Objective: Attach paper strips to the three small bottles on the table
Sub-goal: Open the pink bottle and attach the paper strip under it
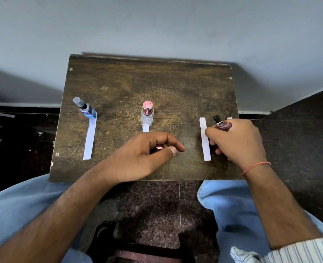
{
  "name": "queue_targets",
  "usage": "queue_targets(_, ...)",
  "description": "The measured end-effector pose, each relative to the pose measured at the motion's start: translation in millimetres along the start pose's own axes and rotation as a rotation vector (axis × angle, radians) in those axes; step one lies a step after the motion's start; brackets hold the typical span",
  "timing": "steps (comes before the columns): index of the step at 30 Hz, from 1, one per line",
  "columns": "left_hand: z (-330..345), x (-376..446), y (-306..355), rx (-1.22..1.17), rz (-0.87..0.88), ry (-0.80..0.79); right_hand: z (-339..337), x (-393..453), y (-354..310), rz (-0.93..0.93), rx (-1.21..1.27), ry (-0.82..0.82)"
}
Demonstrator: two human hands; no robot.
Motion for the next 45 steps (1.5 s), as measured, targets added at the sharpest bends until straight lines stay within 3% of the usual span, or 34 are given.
queue_targets(8,7.8,5.5,1.0,0.004,0.035,-0.022,0.1,0.0,6.7,-0.019,0.08,-0.022)
queue_targets(11,11.5,10.0,-0.7,-0.13,0.001,-0.019,-2.5,-0.1,8.1,-0.047,0.132,-0.006)
queue_targets(18,21.8,19.9,3.0,-0.442,-0.04,0.003,1.2,-7.9,8.4,-0.091,0.513,-0.163)
queue_targets(23,21.7,23.2,17.2,-0.432,0.081,0.118,-8.0,-14.9,9.4,-0.146,0.644,-0.196)
queue_targets(33,33.5,31.6,26.6,-0.64,0.097,0.178,-18.5,-22.9,19.6,-0.297,0.596,-0.236)
queue_targets(45,40.5,34.2,25.8,-0.524,0.099,0.143,-16.2,-22.6,21.6,-0.365,0.557,-0.267)
Point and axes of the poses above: each hand's wrist, its own x-axis towards the middle knuckle, its own z-axis out of the palm, y = z × x, the point moved 7 cm from there along x, towards the middle knuckle, and after that the axes turned 10 degrees about y, right-handed, at the moved point
